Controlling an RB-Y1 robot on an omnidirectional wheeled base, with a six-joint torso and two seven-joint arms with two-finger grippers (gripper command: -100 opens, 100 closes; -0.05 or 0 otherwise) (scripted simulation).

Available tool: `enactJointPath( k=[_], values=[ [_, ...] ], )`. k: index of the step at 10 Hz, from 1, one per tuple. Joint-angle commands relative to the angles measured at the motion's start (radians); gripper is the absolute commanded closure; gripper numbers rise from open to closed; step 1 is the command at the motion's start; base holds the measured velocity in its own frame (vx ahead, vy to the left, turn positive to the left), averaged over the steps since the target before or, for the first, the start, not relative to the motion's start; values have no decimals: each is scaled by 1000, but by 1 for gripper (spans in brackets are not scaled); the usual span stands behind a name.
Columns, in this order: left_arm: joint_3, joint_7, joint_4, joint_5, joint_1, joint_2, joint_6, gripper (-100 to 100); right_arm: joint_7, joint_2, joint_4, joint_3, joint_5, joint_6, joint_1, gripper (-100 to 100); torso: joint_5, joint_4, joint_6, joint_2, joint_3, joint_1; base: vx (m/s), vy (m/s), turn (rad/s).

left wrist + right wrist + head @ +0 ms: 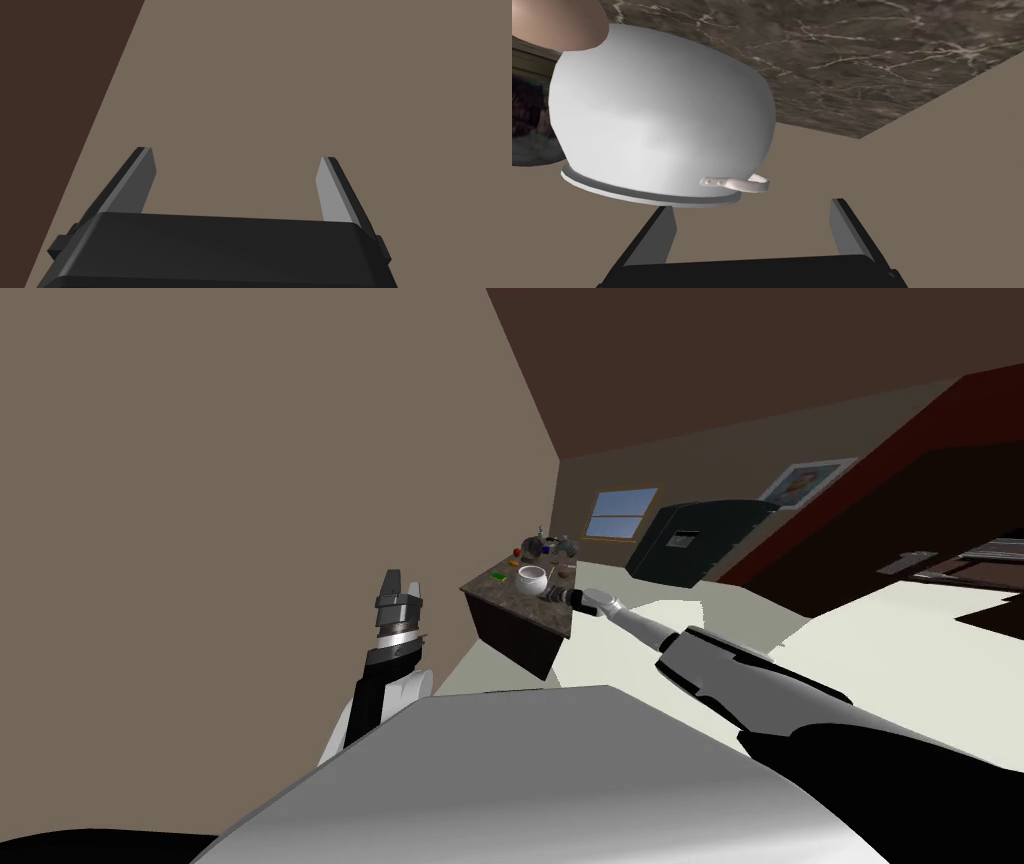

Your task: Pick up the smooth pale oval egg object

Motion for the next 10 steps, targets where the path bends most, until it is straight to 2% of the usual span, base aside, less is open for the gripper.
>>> enactJointPath(
  k=[1, 2, 4, 5, 7, 9, 10],
  values=[
    [0, 0, 0, 0, 0, 0, 0, 0, 7, -3, 34, 1, 4, -8, -7, -100, 0, 0, 0, 0, 0, 0, -3, 9, -3],
    [0, 0, 0, 0, 0, 0, 0, 0, 24, -27, 69, 28, 43, -9, -36, -100, 0, 0, 0, 0, 0, -1, -3, 26, 191],
    [0, 0, 0, 0, 0, 0, 0, 0, 24, -27, 97, 28, 43, -9, -36, -100, 0, 0, 0, 0, 0, 0, -1, 14, 50],
    [0, 0, 0, 0, 0, 0, 0, 0, 42, -50, 135, 55, 81, -11, -63, -100, 0, 0, 0, 0, 0, -1, -4, 23, 175],
    [0, 0, 0, 0, 0, 0, 0, 0, 42, -50, 158, 55, 81, -11, -63, -100, 0, 0, 0, 0, 0, 0, 0, 15, 62],
    [0, 0, 0, 0, 0, 0, 0, 0, 79, -90, 242, 105, 145, -18, -107, -100, 0, 0, 0, -1, 0, 0, 3, 34, 225],
    [0, 0, 0, 0, 0, 0, 0, 0, 79, -90, 273, 105, 152, -18, -107, -100, 0, 0, -1, -1, 0, 2, 6, 36, 108]
  ],
)
